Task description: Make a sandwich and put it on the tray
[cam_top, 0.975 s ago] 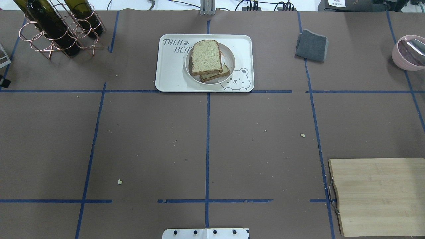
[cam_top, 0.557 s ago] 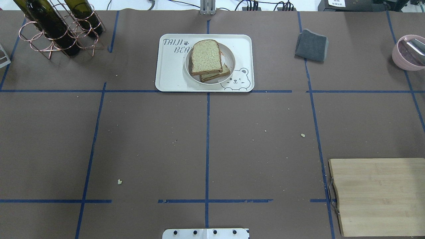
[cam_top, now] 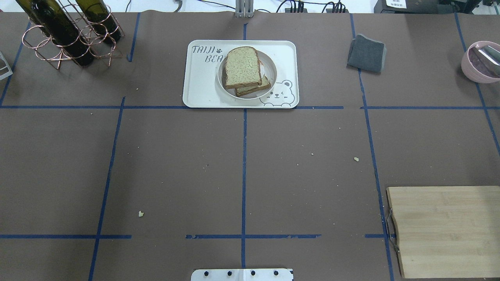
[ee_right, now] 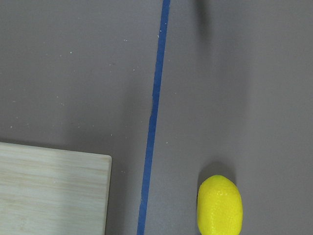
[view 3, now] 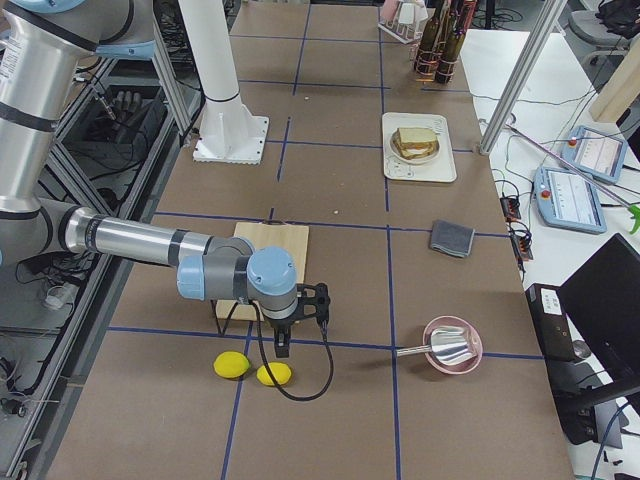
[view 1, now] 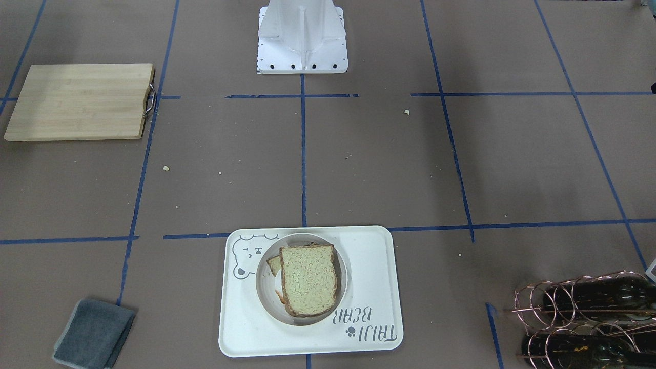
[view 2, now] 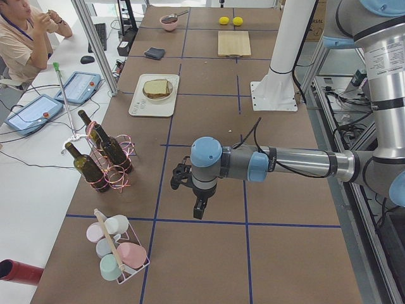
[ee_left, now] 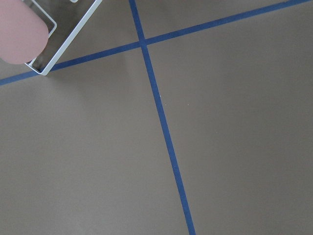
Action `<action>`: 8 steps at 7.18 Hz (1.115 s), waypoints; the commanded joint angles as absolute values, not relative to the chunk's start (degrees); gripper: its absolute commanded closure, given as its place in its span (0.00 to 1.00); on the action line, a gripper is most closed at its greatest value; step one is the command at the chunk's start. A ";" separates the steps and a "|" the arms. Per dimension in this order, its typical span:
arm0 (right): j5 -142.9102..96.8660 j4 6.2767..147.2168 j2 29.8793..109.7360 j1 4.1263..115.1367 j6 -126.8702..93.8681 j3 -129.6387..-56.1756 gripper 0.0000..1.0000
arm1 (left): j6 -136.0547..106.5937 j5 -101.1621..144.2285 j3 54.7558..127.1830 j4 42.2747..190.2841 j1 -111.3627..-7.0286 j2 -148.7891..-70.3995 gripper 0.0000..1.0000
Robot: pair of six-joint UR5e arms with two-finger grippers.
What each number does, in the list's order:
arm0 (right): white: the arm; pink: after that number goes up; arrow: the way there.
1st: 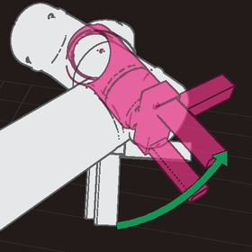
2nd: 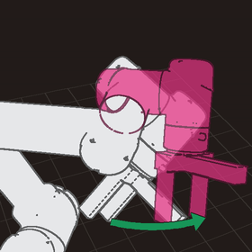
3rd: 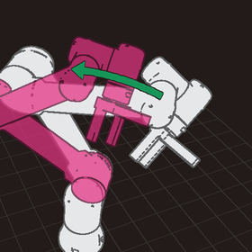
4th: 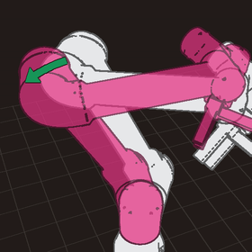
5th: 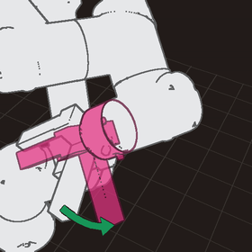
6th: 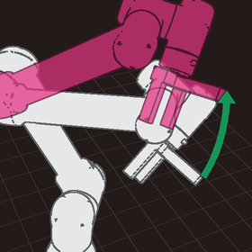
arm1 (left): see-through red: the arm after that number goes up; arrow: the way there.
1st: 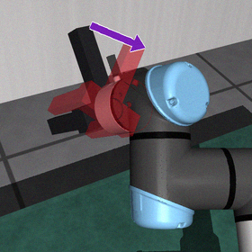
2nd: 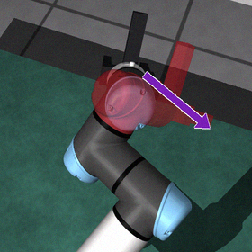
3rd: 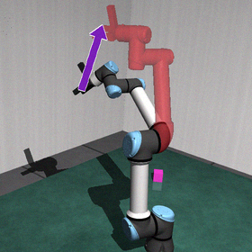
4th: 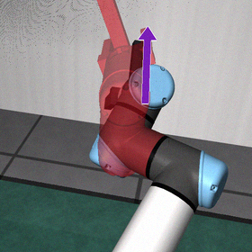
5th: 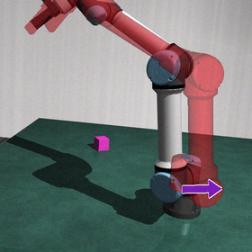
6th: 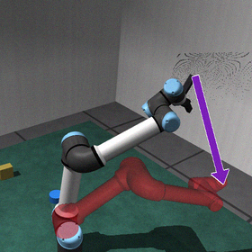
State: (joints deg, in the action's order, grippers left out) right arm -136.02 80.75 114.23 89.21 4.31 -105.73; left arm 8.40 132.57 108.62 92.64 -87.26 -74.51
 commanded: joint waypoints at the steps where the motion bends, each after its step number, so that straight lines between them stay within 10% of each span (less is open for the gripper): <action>1: -135.97 80.25 115.13 89.21 4.39 -105.73 0.00 | 9.48 132.37 108.55 92.72 -87.10 -74.36 0.00; 8: -135.97 80.24 115.31 89.12 4.31 -105.82 0.00 | 9.58 132.89 106.44 92.46 -87.10 -74.27 0.00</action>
